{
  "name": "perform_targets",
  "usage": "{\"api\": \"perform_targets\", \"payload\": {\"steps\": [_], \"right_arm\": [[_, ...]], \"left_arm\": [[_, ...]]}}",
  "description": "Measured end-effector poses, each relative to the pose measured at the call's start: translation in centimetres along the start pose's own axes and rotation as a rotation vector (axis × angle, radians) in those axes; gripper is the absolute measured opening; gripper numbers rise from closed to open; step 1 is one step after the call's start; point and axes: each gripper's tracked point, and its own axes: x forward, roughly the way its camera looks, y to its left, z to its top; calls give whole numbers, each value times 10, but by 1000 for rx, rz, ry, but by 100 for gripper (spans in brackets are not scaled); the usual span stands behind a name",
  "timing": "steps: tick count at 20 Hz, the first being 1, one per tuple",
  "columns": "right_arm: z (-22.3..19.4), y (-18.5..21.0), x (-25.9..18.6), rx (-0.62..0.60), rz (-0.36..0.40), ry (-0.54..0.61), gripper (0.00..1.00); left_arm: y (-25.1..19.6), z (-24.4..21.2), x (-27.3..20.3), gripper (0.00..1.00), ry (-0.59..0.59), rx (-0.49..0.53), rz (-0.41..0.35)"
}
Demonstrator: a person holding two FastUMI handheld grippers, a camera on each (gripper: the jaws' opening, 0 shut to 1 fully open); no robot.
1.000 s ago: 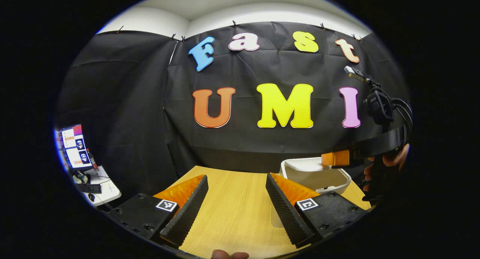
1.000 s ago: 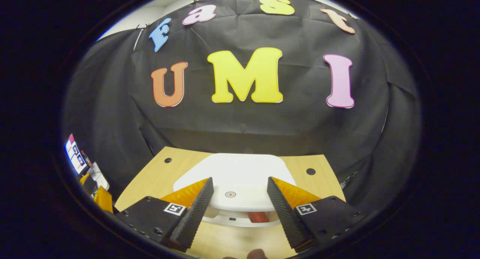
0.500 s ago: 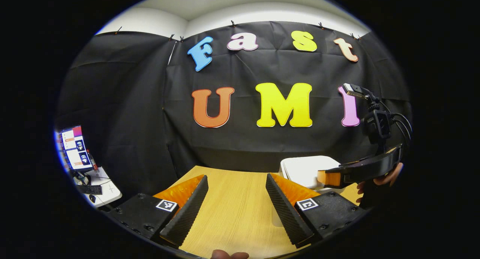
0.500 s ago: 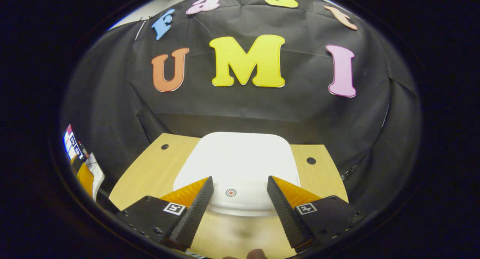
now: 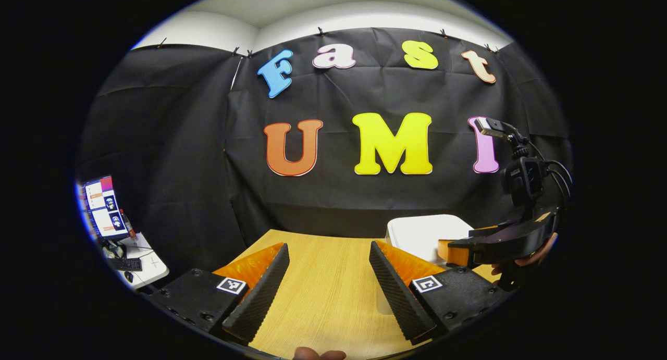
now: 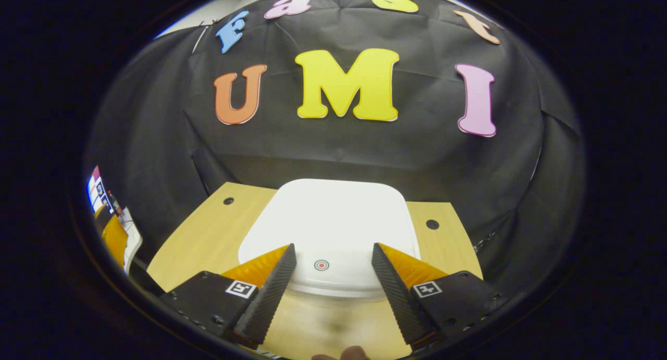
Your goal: Press the lid of the desktop garbage bin to open it, pick up the crumpled paper on the desktop and throw it into the bin, then pick up the pop can on the desktop and drop it into the bin, and finally close the garbage bin lid.
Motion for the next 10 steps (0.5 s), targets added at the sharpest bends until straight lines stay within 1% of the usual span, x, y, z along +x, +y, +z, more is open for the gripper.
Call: {"api": "perform_targets", "payload": {"steps": [1,3,6,10], "right_arm": [[1,0,1,3,3,-5,95],[0,0,2,9,2,-18,96],[-4,0,3,-35,-19,-56,96],[-9,1,6,-35,-49,-114,97]], "left_arm": [[-1,0,0,99,1,0,-2],[-5,-2,0,99,6,3,-7],[-10,-5,0,99,17,5,-15],[-15,-12,0,99,36,7,-24]]}}
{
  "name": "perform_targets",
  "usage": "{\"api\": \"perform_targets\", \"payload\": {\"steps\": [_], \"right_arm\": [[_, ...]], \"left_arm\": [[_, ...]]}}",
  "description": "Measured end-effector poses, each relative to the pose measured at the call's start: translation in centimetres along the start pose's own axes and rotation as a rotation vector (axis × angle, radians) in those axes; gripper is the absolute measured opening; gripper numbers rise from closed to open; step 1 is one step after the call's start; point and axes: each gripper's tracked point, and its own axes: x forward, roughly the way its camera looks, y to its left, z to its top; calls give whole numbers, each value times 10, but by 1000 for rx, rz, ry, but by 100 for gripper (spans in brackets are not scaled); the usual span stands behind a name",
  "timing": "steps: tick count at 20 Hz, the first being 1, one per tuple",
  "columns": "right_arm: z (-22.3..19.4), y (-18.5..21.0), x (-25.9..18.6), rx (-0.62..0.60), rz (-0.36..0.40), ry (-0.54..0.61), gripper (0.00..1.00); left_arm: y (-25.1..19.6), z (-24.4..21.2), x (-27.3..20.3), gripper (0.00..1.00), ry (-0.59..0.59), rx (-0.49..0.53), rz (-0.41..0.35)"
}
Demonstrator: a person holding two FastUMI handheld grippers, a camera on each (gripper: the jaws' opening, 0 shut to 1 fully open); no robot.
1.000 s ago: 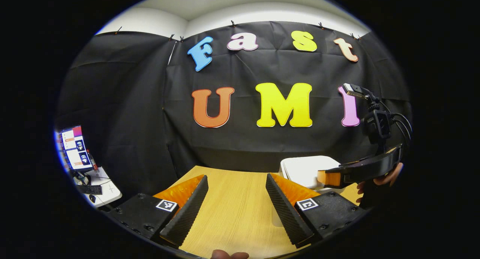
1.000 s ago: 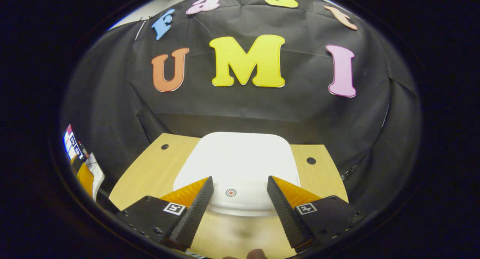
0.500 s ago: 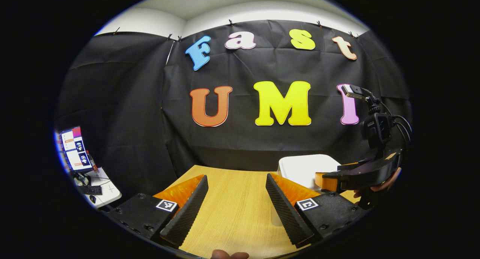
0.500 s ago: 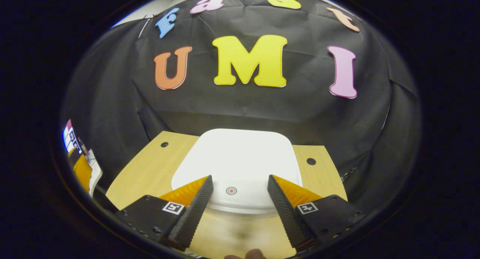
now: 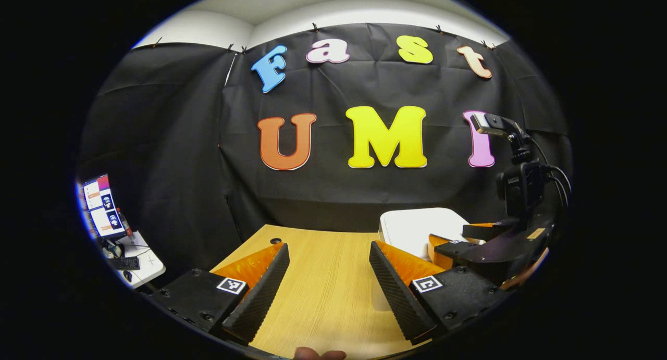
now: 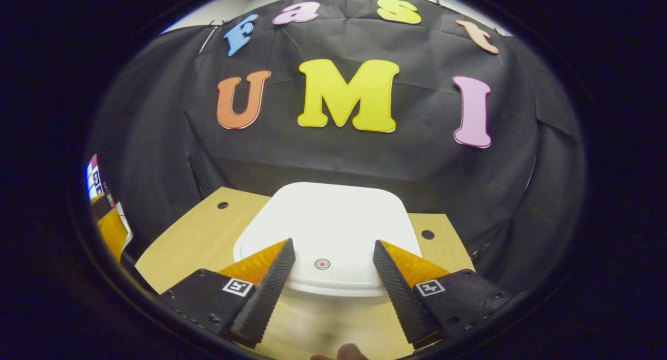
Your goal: Press the lid of the desktop garbage bin to open it, pick up the crumpled paper on the desktop and throw it into the bin, then pick up the pop can on the desktop and drop it into the bin, and finally close the garbage bin lid.
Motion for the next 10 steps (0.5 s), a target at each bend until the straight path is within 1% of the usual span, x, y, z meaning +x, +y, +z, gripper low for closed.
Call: {"api": "perform_targets", "payload": {"steps": [4,9,10], "right_arm": [[-5,0,0,3,-4,-44,98],[7,0,-1,33,8,-68,96],[9,-3,-1,38,0,-69,95]], "left_arm": [[-4,6,0,99,-16,-2,-10],[-5,16,-1,99,-34,-3,-22],[-6,20,0,99,-44,-1,-26]]}}
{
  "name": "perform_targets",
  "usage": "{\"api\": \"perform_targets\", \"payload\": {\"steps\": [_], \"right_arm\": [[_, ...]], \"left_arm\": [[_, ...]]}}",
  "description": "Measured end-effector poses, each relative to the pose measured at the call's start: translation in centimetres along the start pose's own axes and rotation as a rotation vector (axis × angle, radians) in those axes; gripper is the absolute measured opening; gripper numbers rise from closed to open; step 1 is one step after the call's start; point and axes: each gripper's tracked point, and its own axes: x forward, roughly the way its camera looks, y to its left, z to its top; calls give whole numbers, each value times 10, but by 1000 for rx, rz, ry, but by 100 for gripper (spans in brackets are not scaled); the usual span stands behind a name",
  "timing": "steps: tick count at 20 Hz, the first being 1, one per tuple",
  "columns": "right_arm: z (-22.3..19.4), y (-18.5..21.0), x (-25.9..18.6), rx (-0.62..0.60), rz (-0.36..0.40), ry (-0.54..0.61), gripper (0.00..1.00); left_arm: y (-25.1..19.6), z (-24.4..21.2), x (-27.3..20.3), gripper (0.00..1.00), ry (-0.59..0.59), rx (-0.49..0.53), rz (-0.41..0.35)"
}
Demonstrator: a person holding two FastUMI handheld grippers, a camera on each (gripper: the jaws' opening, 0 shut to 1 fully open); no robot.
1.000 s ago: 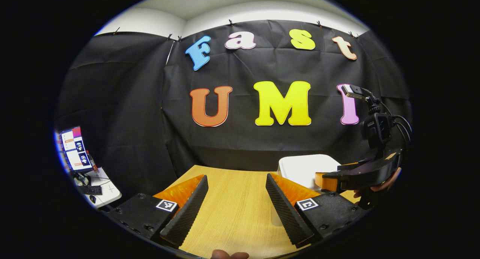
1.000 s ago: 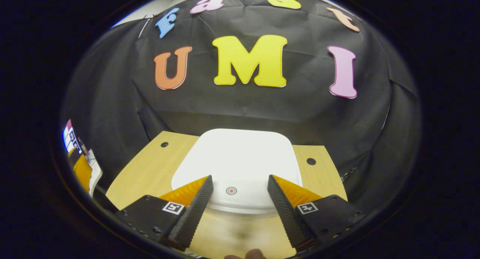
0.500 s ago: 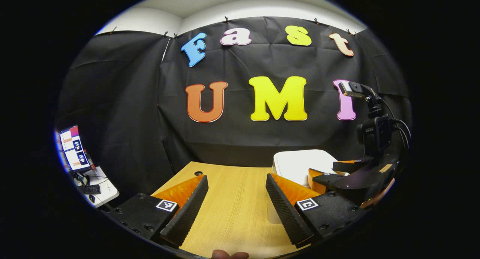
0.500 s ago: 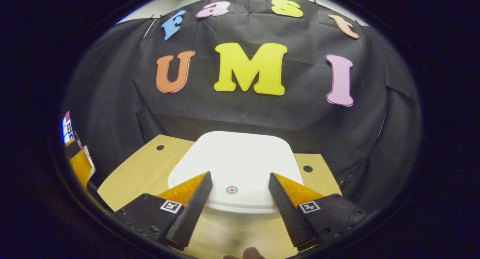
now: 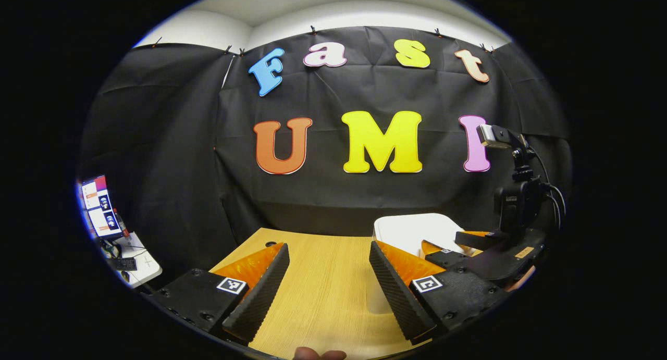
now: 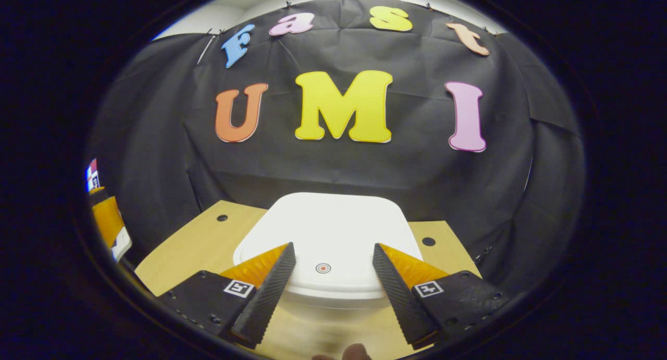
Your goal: Press the lid of the desktop garbage bin to open it, pick up the crumpled paper on the desktop and throw it into the bin, then pick up the pop can on the desktop and drop it into the bin, and finally close the garbage bin lid.
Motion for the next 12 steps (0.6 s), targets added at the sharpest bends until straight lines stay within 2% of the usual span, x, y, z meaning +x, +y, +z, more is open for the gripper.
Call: {"api": "perform_targets", "payload": {"steps": [5,10,12], "right_arm": [[31,-17,-15,3,-14,-85,96],[68,-69,-41,6,-81,-189,95],[85,-91,-53,-10,-117,-248,95]], "left_arm": [[-10,21,8,99,-36,-17,-32],[-26,55,23,99,-94,0,-80],[-51,58,16,99,-100,3,-109]]}}
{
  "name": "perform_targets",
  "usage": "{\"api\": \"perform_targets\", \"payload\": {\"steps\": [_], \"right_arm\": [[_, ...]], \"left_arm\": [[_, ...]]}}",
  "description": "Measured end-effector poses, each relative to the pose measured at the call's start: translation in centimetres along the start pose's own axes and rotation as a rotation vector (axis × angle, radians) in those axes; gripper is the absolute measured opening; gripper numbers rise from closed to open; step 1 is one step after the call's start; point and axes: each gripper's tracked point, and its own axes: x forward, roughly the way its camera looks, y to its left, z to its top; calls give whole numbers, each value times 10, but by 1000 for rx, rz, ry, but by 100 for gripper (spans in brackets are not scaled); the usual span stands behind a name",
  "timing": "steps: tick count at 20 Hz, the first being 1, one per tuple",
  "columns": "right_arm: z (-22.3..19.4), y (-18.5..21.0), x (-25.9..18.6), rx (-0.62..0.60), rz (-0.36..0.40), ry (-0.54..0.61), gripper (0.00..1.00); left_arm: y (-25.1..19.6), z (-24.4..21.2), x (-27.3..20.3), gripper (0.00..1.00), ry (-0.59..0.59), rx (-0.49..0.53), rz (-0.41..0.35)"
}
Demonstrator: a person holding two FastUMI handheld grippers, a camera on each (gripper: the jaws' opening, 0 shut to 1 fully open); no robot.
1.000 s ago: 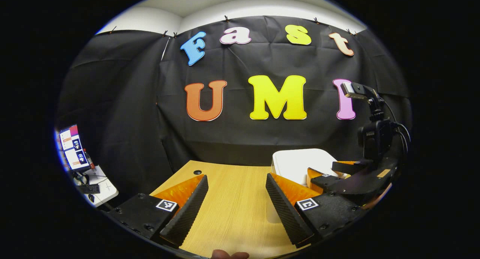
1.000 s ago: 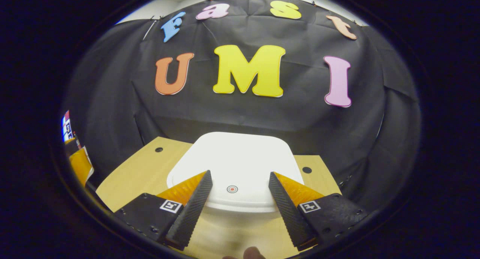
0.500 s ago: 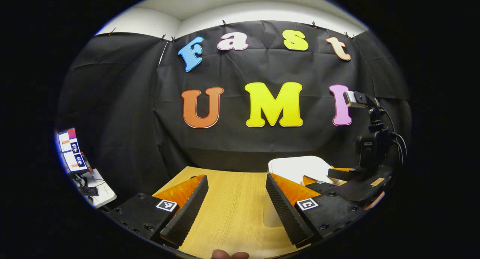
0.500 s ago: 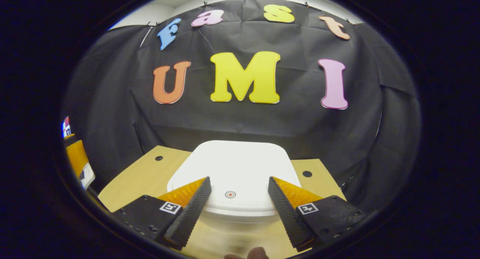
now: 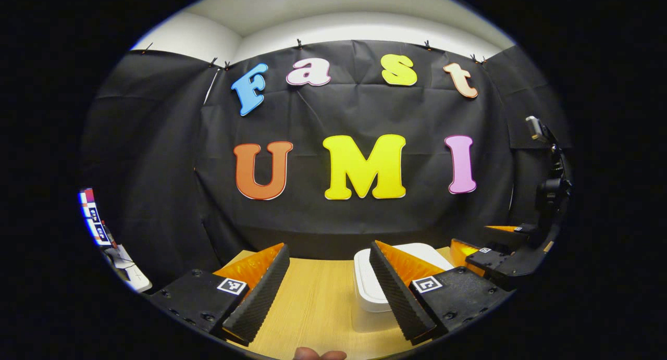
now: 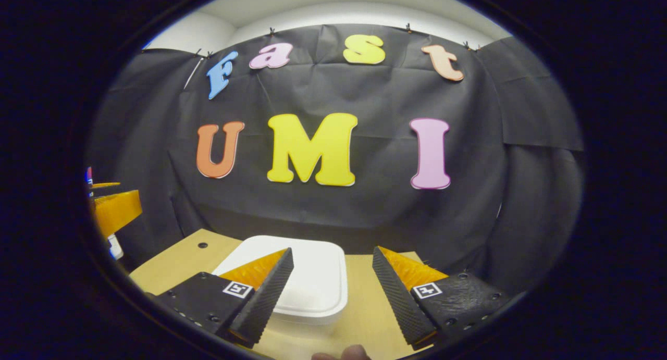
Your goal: Press the lid of the desktop garbage bin to open it, pick up the crumpled paper on the desktop and throw it into the bin, then pick up the pop can on the desktop and drop it into the bin, and finally close the garbage bin lid.
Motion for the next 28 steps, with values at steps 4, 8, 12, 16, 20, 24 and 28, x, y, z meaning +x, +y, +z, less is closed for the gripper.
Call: {"api": "perform_targets", "payload": {"steps": [4,8,12,16,20,24,28], "right_arm": [[32,-24,-23,14,-20,-80,95],[51,-36,-41,26,-35,-127,97],[59,-37,-54,34,-47,-158,98],[46,-24,-63,92,-6,-120,95],[49,-21,-68,63,1,-141,97],[50,-11,-68,43,28,-148,95],[53,-10,-64,38,32,-153,98]], "left_arm": [[-14,25,7,99,-54,-4,-19],[-27,40,5,99,-88,-14,-38],[-31,43,1,99,-99,-13,-15],[-33,39,-4,99,-96,-27,-1],[-37,33,-9,99,-94,-5,-2],[-36,31,-10,99,-87,-11,3],[-32,29,-11,99,-86,-15,16]]}}
